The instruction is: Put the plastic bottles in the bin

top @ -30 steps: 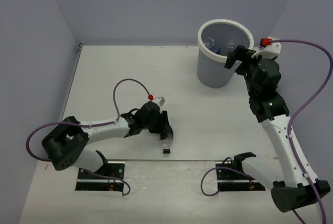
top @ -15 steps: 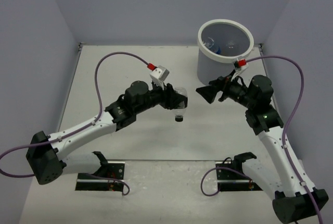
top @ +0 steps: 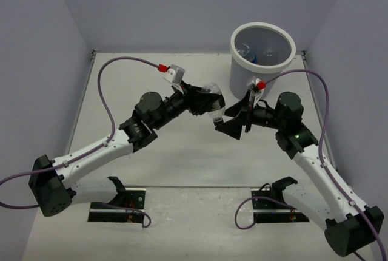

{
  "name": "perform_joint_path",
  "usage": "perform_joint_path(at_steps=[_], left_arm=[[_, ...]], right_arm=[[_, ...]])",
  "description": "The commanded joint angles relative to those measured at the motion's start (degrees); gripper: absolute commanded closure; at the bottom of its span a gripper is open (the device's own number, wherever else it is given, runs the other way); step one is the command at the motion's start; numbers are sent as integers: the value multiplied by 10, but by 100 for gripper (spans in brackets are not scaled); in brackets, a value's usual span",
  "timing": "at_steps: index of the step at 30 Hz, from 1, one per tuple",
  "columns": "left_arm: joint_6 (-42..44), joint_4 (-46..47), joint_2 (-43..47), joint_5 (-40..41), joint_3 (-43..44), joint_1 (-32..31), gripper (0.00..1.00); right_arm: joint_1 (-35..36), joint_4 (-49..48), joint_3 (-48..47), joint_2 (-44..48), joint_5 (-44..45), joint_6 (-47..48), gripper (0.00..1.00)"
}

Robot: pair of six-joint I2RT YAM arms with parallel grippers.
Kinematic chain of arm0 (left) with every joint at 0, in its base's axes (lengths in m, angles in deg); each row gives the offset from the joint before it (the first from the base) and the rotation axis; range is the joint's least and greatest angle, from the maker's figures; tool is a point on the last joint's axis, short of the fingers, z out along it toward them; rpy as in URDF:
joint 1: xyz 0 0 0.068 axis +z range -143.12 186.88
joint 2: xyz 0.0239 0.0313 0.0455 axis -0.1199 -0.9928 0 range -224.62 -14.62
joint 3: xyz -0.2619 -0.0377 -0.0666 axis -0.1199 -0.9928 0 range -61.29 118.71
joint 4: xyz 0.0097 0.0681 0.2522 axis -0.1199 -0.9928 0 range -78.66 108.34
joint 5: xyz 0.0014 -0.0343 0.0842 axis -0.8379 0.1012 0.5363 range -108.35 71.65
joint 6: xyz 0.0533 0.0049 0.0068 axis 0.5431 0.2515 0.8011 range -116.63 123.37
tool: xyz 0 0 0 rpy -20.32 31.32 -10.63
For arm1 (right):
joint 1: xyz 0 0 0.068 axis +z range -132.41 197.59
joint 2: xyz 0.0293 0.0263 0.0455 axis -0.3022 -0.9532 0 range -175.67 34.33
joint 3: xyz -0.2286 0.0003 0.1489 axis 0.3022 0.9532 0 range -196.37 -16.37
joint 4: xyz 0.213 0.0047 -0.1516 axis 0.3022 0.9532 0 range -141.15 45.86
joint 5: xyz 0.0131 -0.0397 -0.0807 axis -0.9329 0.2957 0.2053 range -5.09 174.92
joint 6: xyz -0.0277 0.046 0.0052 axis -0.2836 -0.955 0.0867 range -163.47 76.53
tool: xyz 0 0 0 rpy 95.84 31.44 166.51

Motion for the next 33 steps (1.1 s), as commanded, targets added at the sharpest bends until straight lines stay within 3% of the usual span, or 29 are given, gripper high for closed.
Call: perform_joint_path(at_steps=[1, 3, 5, 7, 8, 10, 11, 12, 16, 21, 27, 33], left_arm=[[-39, 88, 13, -9, -16, -2, 100], [-50, 96, 13, -8, -22, -2, 100], [-55, 98, 10, -9, -25, -2, 100], [-57, 99, 8, -9, -24, -2, 95], [-55, 100, 8, -9, -24, -2, 81], [-49, 97, 9, -8, -20, -2, 21], [-49, 81, 10, 1, -12, -2, 6], [-48, 60, 13, 14, -5, -2, 0], [-23, -12, 50, 116, 11, -2, 0], [-21, -154, 122, 332, 13, 15, 0], [-44, -295, 149, 321, 7, 136, 0], [-37, -347, 147, 375, 5, 174, 0]], right_arm=[[13, -49, -6, -24, 18, -5, 3], [14, -57, -7, -36, 21, -12, 14], [15, -80, -4, -40, 22, -23, 33], [15, -98, -2, -35, 30, -37, 73], [15, -100, -3, -32, 32, -40, 85], [15, -86, -16, -30, 40, -36, 93], [15, -66, -29, -30, 60, -31, 97], [14, -42, -42, -31, 94, -27, 99], [11, 30, -94, -46, 234, -18, 100], [-22, 87, -195, -92, 354, 2, 100], [-95, 162, -355, -218, 503, 30, 100], [-130, 212, -506, -365, 586, 30, 97]])
